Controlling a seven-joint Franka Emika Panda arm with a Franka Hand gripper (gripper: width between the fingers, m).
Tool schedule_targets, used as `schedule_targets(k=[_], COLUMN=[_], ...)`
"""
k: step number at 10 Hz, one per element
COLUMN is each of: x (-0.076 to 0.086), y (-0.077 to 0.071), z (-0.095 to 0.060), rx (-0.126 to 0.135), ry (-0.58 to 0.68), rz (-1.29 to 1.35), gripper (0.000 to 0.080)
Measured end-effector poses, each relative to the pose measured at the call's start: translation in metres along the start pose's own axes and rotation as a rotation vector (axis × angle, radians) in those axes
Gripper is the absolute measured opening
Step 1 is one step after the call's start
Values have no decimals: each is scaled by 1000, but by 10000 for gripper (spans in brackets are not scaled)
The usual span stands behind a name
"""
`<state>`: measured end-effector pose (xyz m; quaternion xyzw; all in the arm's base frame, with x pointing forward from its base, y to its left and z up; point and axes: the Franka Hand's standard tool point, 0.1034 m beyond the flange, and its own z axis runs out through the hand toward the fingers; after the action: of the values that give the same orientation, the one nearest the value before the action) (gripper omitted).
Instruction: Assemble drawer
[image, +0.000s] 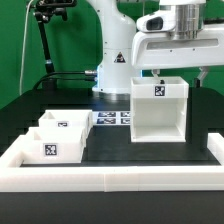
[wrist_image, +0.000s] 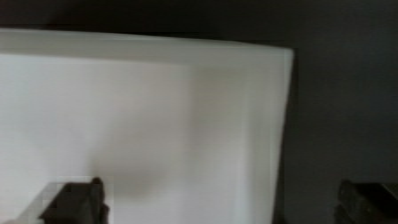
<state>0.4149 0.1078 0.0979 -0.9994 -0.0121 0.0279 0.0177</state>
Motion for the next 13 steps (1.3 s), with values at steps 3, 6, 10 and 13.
schedule_targets(k=[3, 6, 10, 13], x=[0, 0, 0, 2], y=[0, 0, 0, 1], z=[0, 0, 0, 0], rx=[0, 0, 0, 0], ry=[0, 0, 0, -1], rz=[0, 0, 0, -7], gripper=[323, 42, 36, 36])
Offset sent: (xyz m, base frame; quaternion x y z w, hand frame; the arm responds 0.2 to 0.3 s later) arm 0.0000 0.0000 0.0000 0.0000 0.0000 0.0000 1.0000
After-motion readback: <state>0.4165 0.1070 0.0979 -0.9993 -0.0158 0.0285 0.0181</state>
